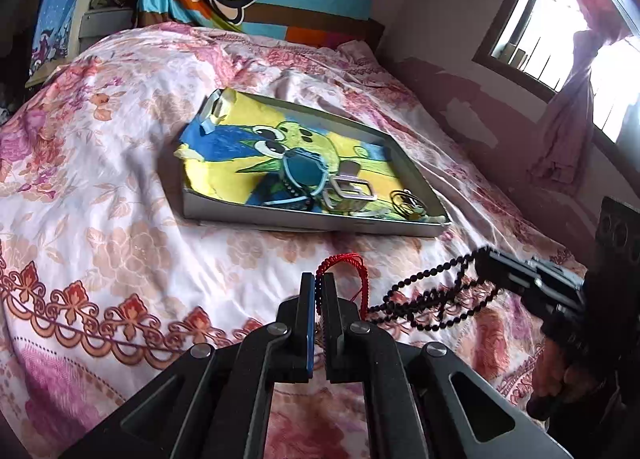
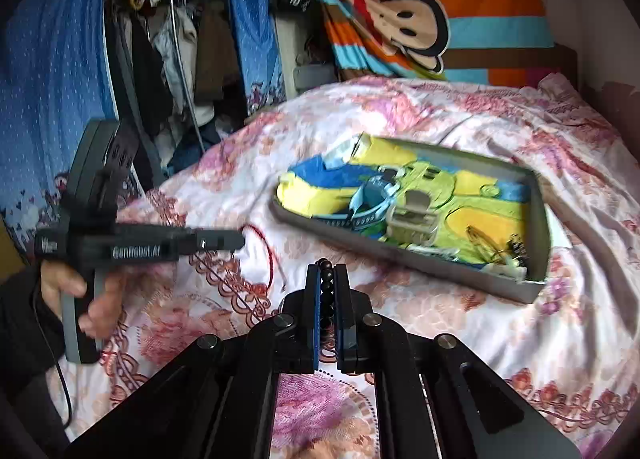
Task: Organize jewelry
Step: 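Carry the red bracelet with the left gripper while the right gripper carries the beads toward the tray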
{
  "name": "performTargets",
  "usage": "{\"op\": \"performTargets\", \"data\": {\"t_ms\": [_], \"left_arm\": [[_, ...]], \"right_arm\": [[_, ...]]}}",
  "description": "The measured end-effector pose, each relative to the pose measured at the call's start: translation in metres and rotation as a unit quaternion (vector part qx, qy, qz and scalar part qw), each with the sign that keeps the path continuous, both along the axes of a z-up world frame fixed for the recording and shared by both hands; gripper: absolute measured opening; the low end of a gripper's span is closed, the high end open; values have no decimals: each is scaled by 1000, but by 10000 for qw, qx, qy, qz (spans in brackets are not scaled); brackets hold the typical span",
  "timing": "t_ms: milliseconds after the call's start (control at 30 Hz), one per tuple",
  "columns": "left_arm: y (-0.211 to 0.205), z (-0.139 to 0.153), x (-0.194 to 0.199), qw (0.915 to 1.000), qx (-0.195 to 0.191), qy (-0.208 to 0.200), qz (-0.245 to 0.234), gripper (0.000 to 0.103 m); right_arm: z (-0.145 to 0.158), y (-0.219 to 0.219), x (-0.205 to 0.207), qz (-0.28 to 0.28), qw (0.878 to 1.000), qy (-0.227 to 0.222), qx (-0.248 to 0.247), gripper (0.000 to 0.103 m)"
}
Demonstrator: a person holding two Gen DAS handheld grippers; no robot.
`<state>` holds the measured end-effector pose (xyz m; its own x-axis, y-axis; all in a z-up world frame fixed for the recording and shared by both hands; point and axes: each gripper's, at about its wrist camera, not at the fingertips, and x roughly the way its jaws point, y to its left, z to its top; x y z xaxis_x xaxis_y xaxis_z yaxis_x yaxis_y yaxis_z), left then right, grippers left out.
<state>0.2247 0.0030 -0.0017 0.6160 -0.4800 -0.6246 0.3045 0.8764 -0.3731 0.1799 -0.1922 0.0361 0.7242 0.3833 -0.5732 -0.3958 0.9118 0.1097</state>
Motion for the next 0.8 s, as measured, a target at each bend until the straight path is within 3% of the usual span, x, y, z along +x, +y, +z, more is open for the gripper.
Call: {"op": "performTargets", "data": {"t_ms": [233, 533, 800], "left_arm": [[-15, 9, -18, 9999, 104, -129, -13, 3], [-22, 30, -16, 9998, 42, -185, 112, 3], [-46, 43, -19, 9995, 101, -284, -61, 3]], "right_arm": [[22, -24, -9, -261, 9991, -253, 195, 5], [54, -49, -22, -531, 9957, -666, 371, 5], [79, -73, -34, -756, 9912, -924, 571, 5]]}}
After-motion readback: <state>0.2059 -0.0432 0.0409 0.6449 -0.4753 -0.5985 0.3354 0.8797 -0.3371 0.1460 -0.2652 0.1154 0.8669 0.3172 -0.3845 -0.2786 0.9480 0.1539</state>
